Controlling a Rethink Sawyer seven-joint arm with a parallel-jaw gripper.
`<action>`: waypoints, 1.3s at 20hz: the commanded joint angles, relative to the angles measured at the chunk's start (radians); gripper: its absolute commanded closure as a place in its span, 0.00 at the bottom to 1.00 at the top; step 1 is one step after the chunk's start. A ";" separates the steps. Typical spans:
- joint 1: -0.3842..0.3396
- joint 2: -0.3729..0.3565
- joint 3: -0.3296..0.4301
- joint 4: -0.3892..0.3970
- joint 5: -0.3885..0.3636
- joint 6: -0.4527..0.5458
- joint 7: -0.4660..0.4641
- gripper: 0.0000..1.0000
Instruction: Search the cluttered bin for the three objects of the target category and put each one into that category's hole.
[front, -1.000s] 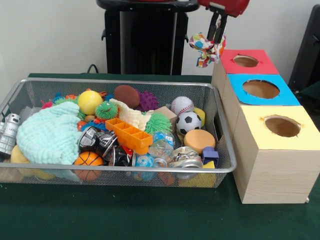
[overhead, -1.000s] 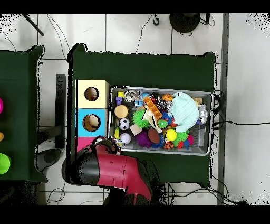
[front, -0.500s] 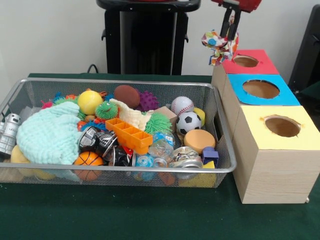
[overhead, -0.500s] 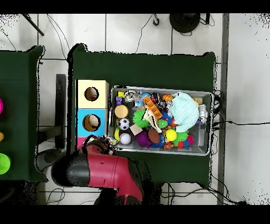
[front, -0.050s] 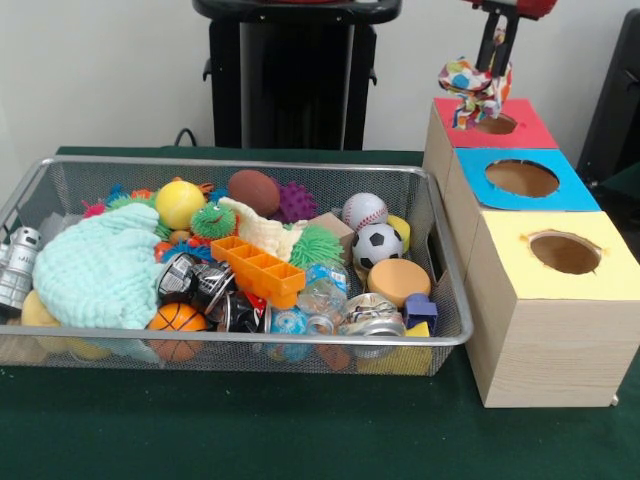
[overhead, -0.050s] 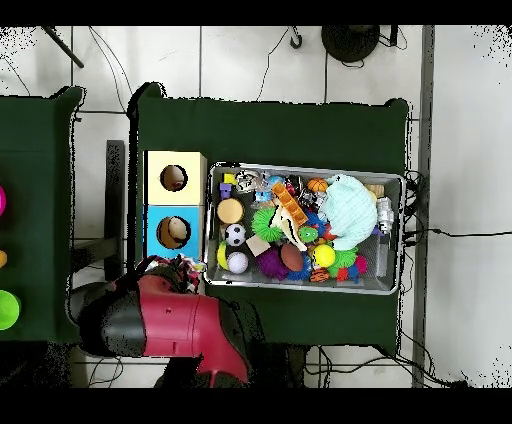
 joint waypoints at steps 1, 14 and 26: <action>-0.013 0.025 0.060 -0.090 0.059 0.061 0.178 1.00; -0.032 0.063 0.089 -0.086 0.111 -0.063 0.168 1.00; -0.014 0.051 0.068 -0.100 0.127 -0.146 0.173 1.00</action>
